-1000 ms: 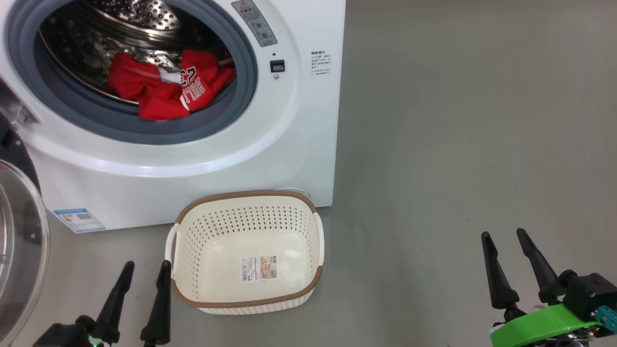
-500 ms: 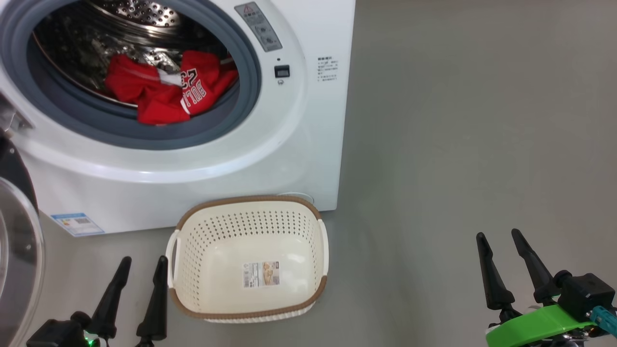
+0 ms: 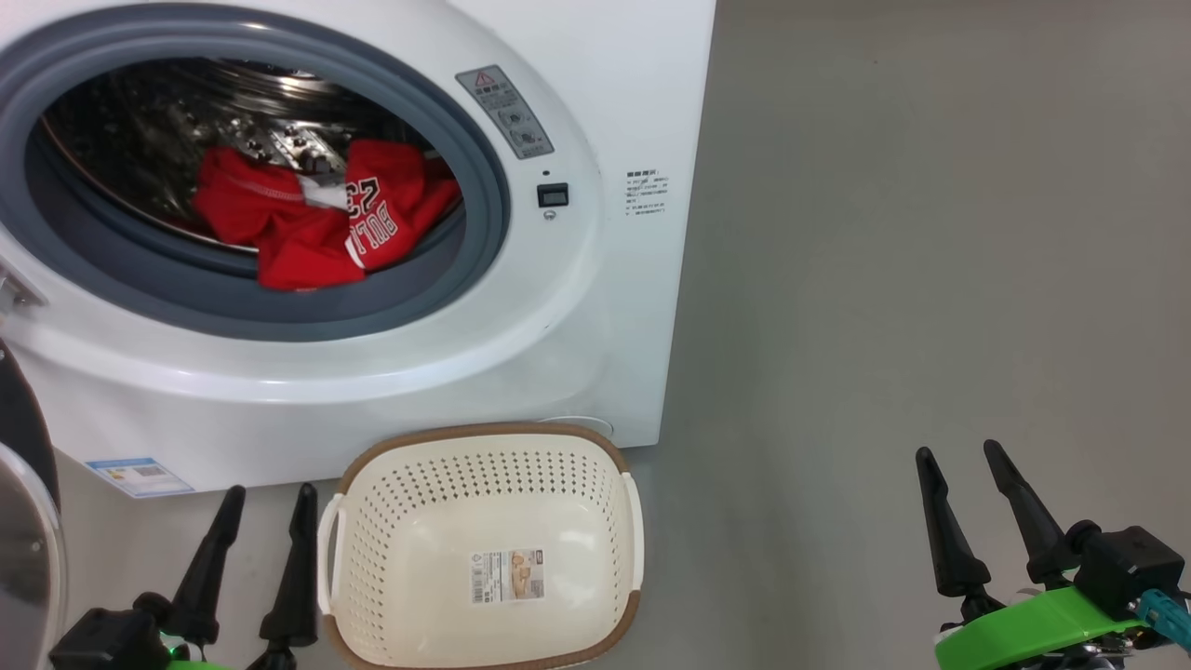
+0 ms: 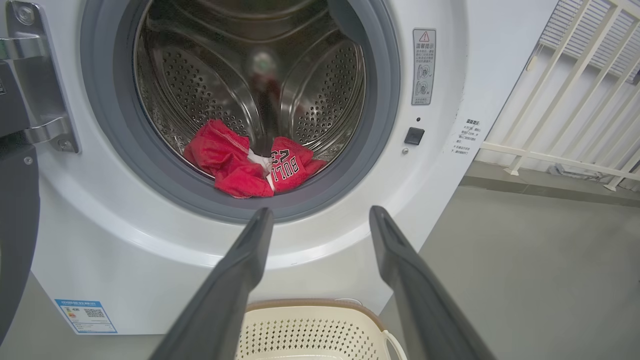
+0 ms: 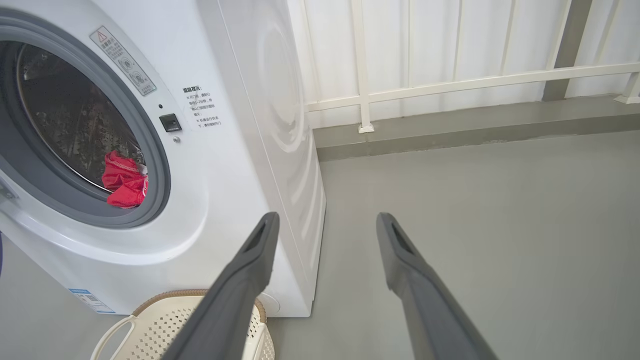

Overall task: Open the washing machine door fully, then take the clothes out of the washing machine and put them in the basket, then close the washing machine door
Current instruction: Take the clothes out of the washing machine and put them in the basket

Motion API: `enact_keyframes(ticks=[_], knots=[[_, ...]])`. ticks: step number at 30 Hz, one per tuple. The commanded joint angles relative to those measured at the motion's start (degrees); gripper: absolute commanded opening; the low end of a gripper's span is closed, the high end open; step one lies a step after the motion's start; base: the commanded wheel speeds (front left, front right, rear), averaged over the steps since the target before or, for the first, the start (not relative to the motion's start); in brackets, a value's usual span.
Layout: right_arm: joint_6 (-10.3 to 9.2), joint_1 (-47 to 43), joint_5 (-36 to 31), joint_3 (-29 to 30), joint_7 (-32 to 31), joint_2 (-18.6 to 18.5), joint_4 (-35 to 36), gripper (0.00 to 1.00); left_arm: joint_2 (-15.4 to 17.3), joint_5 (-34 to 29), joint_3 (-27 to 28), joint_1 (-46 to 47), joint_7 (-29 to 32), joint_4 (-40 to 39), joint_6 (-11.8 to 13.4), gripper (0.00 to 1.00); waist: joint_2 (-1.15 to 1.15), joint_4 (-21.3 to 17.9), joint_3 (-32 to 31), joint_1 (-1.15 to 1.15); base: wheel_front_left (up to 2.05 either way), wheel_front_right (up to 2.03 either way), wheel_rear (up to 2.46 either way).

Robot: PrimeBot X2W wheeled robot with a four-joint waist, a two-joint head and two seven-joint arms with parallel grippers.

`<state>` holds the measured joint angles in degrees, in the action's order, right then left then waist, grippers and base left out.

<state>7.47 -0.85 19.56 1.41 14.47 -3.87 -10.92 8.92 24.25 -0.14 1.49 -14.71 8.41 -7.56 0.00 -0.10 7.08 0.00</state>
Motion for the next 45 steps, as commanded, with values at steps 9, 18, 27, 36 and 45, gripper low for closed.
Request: enact_keyframes(ticks=[9, 18, 27, 36, 45], knots=[[0.02, 2.11, -0.7, -1.34, 0.52, -0.4, 1.47, 1.0, 0.94, -1.0, 1.74, 2.39, -0.29, 0.52, 0.08, 1.0, 0.0, -0.09, 0.88, 0.0, 0.01, -0.01, 0.0], [0.02, 3.27, -1.0, -1.48, 0.52, -0.04, 1.91, 1.0, 2.18, -2.2, -0.26, 7.49, -0.29, 4.43, 0.08, 1.0, 0.0, -0.2, 3.86, 0.0, 0.0, 0.0, 0.0], [0.02, 6.89, -1.67, -3.23, 0.52, 0.56, 2.88, 1.0, 4.82, -4.05, -0.55, 22.87, -0.29, 12.82, 0.08, 1.0, 0.0, -2.63, 10.43, 0.0, 0.0, 0.0, 0.0], [0.02, 9.8, -1.19, -4.2, 0.52, 0.96, 4.38, 1.0, 9.04, -4.27, -3.68, 37.48, -0.29, 23.01, 0.08, 1.0, 0.0, -6.3, 18.13, 0.0, 0.0, 0.0, 0.0], [0.02, 13.14, 1.3, -5.92, 0.52, 0.98, 6.65, 1.0, 13.6, -3.76, -7.6, 49.27, -0.29, 29.72, 0.08, 1.0, 0.0, -9.44, 25.28, 0.0, 0.0, 0.0, 0.0]])
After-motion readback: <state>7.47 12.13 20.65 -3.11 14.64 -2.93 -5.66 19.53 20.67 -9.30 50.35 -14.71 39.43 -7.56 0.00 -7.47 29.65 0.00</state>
